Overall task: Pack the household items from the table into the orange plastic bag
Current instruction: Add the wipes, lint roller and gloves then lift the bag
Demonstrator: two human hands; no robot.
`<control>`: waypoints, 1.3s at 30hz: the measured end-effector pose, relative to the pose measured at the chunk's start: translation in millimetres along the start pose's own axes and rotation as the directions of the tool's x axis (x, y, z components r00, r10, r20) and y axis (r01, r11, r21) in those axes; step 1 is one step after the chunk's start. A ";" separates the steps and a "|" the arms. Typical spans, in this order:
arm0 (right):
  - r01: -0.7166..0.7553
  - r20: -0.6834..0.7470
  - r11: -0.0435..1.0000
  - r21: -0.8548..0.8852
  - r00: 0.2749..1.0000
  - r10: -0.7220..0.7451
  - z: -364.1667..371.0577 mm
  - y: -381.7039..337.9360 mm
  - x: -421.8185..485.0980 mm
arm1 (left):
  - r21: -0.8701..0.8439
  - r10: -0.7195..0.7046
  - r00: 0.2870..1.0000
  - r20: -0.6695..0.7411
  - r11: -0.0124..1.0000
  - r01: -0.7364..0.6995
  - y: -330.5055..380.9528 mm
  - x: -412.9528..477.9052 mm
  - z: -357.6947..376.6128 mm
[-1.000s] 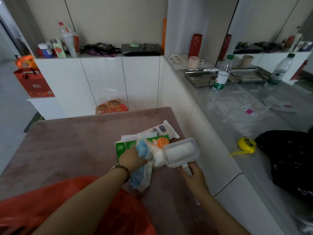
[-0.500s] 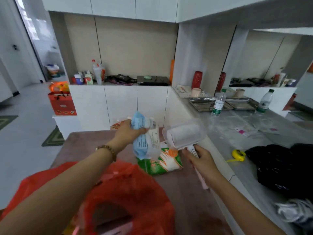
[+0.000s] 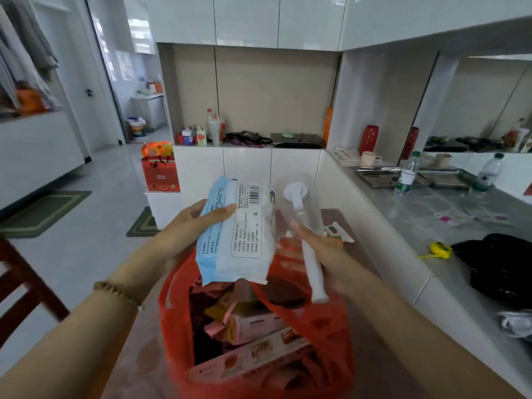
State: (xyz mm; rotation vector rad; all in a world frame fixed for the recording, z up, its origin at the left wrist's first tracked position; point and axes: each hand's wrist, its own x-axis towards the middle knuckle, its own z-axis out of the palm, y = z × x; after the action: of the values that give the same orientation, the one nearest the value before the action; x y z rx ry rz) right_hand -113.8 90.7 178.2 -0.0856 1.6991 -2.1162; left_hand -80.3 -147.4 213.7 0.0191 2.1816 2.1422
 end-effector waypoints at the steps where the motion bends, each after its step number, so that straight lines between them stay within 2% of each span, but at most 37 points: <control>1: -0.038 0.017 0.996 0.079 0.999 0.037 12.4 0.9 -1.1 | -0.020 0.000 1.000 -0.002 1.000 0.000 -1.6 -7.7 -0.5; 4: -0.062 0.104 0.975 0.211 0.994 0.040 38.7 3.3 -3.9 | -0.006 0.024 1.000 -0.021 1.000 -0.024 -8.1 -20.6 -5.5; 7: -0.055 0.163 0.976 0.208 0.986 0.021 59.0 5.6 -5.7 | 0.050 0.045 0.997 -0.070 0.998 -0.041 -15.8 -25.8 -9.4; 13: -0.034 0.064 0.994 0.100 0.998 0.027 77.2 7.3 -8.7 | 0.083 0.079 0.988 -0.136 0.994 -0.068 -26.9 -32.9 -2.1; 17: -0.035 0.027 0.992 0.124 0.999 0.032 81.1 11.8 -11.4 | 0.229 0.135 0.972 -0.194 0.969 -0.088 -25.1 -37.4 3.3; 19: -0.027 0.008 0.992 0.123 1.000 0.026 81.0 15.6 -13.3 | 0.371 0.259 0.936 -0.240 0.915 -0.158 -31.1 -43.5 -2.7; 21: -0.019 0.006 0.993 0.120 1.000 0.018 79.2 20.8 -15.0 | 0.501 0.388 0.833 -0.395 0.851 -0.159 -43.7 -47.2 -15.2; 22: -0.018 0.006 0.993 0.116 1.000 0.017 77.7 23.2 -15.4 | 0.503 0.394 0.795 -0.462 0.854 -0.131 -52.4 -48.3 -23.4; 24: -0.019 0.001 0.996 0.086 1.000 0.019 73.2 27.7 -14.7 | 0.492 0.257 0.850 -0.461 0.871 0.003 -66.6 -54.2 -31.8; 25: -0.021 0.001 0.997 0.070 1.000 0.021 71.0 29.8 -13.7 | 0.519 0.177 0.896 -0.406 0.852 0.066 -75.0 -55.5 -35.1; 27: -0.025 0.023 0.999 0.041 0.999 0.024 68.3 33.9 -11.7 | 0.580 0.109 0.935 -0.338 0.807 0.115 -87.3 -57.1 -44.3; 29: -0.036 0.073 0.999 0.002 0.997 0.036 67.0 39.4 -8.0 | 0.509 0.095 0.935 -0.342 0.855 0.099 -87.5 -59.2 -51.9; 32: -0.082 0.133 0.991 -0.102 0.987 0.095 66.6 50.2 -1.9 | 0.219 0.029 0.933 -0.360 0.974 0.054 -76.5 -62.3 -55.8; 36: -0.066 0.097 0.945 -0.320 0.990 0.102 67.2 73.2 12.6 | 0.116 0.037 0.929 -0.368 0.993 0.006 -69.3 -63.2 -60.0; 39: 0.060 0.065 0.891 -0.451 0.997 -0.034 62.6 86.7 23.4 | -0.206 -0.045 0.962 -0.268 0.979 -0.011 -68.3 -63.9 -57.4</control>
State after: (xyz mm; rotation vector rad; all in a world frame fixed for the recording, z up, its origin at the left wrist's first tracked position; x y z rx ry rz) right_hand -91.3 10.7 107.0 -0.3217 2.1418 -1.6863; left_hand -17.2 -210.4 149.7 -0.3245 2.0631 2.4781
